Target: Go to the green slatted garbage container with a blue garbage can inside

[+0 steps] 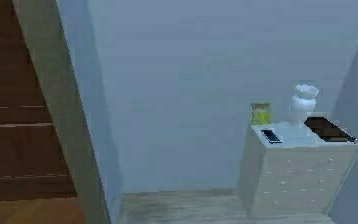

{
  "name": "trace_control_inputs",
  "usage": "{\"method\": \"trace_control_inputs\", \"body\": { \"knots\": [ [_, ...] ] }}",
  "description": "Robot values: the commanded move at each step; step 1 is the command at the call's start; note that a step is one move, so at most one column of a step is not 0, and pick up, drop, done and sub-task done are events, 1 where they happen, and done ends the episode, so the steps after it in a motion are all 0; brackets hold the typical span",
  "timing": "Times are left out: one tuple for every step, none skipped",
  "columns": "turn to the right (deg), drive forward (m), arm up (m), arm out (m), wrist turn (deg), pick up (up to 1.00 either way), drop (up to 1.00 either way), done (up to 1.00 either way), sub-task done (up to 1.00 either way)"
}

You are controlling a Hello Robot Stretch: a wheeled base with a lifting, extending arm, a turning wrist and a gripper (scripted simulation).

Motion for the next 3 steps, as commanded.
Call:
{"method": "trace_control_inputs", "body": {
  "knots": [
    [-45.0, 0.0, 0.0, 0.0, 0.0, 0.0, 0.0, 0.0, 0.0],
    [0.0, 0.25, 0.0, 0.0, 0.0, 0.0, 0.0, 0.0, 0.0],
    [-39.0, 0.0, 0.0, 0.0, 0.0, 0.0, 0.0, 0.0, 0.0]
  ]
}}
